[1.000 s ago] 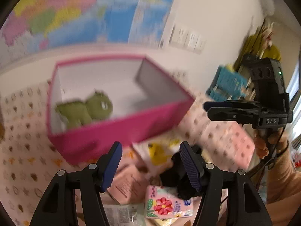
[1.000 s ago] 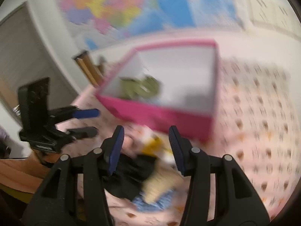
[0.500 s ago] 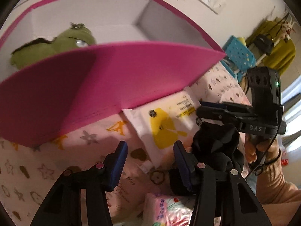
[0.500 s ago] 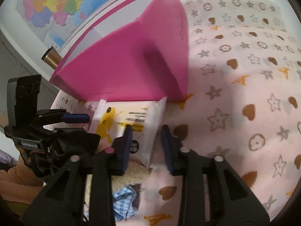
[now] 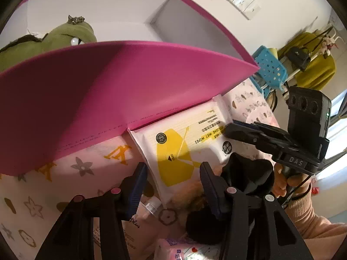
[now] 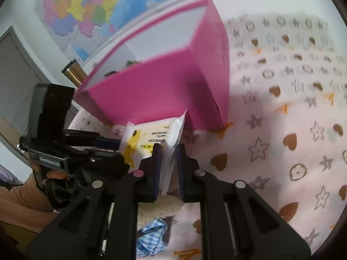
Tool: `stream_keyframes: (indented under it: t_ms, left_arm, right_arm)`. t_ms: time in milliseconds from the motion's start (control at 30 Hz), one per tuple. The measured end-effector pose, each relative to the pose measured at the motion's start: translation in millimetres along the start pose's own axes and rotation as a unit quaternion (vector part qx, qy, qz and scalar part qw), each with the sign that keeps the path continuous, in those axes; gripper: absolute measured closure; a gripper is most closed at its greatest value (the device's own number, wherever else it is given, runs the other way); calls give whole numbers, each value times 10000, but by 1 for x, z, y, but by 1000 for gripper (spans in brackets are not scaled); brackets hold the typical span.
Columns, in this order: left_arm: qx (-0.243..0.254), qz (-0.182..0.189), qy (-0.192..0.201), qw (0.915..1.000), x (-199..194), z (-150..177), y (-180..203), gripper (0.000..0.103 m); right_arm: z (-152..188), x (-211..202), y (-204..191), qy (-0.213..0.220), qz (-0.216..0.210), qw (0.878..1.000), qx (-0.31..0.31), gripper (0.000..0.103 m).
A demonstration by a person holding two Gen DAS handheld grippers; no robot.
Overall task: Organize soft objects
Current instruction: 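Grasp the white-and-yellow wipes packet with the right gripper, then carry the wipes packet into the pink box and release it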
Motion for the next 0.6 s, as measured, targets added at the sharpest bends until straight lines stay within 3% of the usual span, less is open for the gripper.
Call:
stream_keyframes:
  t_ms: [200, 600]
  left_arm:
    - [-75, 20, 290, 9995, -8, -2, 0, 61]
    - [106, -280, 1323, 9908, -84, -10, -2, 61]
  right_arm:
    - [-8, -12, -18, 205, -13, 9993, -303, 90]
    - [-43, -40, -72, 645, -69, 9931, -973, 91]
Point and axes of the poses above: each gripper's, at about its wrist camera, not at the fingertips, and x roughly the way its jaws point, y to its right, z to its underside, the point moved 7 cm from there along x, roughly the way its jaws point, and after that the axes turned 15 degrees about -z, right-handed, at the moved point
